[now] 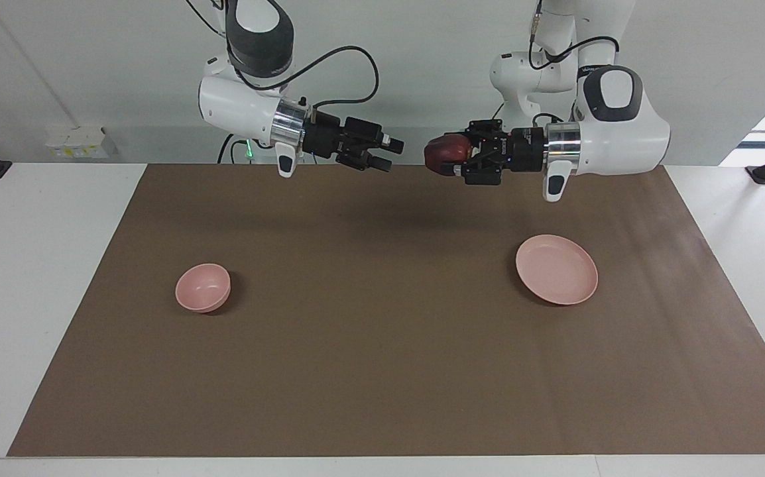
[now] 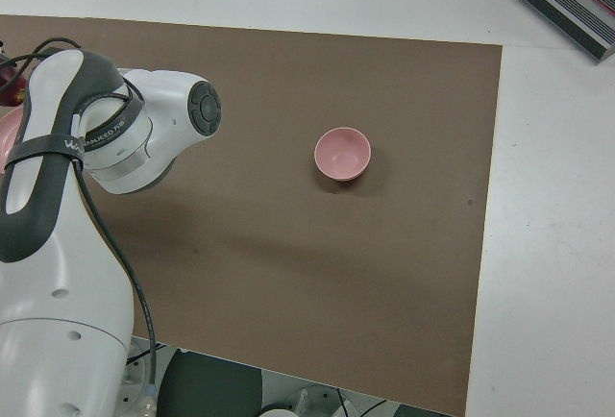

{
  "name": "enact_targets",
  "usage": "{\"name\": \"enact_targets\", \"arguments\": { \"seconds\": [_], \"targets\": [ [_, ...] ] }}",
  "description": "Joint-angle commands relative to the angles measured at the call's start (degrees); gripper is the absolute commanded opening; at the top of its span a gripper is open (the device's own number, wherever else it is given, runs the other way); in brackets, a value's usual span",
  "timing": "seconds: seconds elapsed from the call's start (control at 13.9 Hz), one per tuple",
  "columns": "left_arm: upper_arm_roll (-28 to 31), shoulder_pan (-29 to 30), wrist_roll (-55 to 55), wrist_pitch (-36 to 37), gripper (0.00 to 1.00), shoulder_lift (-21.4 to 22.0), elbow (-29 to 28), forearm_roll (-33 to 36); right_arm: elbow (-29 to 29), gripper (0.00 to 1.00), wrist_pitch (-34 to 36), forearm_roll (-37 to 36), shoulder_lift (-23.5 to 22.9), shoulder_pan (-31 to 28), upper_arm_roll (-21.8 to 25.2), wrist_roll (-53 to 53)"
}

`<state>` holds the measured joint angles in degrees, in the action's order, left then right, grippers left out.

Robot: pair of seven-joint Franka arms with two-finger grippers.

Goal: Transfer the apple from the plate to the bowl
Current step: 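Bring the apple to the right gripper and close the right gripper on it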

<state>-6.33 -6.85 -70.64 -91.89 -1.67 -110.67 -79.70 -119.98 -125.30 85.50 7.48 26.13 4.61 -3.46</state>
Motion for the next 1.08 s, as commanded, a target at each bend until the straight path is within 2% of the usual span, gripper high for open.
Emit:
{"name": "enact_targets", "arguments": {
  "seconds": [0.0,0.29,0.86,1.01],
  "targets": [
    [0.79,-4.03,-1.96,-3.81,0.0,0.0,-2.88,-4.66,-0.34,1.0,-3.18,1.07,0.69,0.15,-1.54,3.8],
    [0.79,-5.8,-2.66,-5.93,0.0,0.0,-3.76,-10.9,-1.57,1.0,-4.94,0.28,1.48,0.15,-2.42,5.65],
    [0.79,-7.56,-2.92,-6.54,0.0,0.09,-3.94,-12.67,-2.89,1.0,-5.12,0.02,2.45,0.33,-3.03,5.57],
    [0.79,-9.66,-2.92,-8.56,0.0,0.17,-4.03,-13.11,-2.89,1.0,-5.12,0.02,2.45,0.68,-3.03,5.57]
  ]
}}
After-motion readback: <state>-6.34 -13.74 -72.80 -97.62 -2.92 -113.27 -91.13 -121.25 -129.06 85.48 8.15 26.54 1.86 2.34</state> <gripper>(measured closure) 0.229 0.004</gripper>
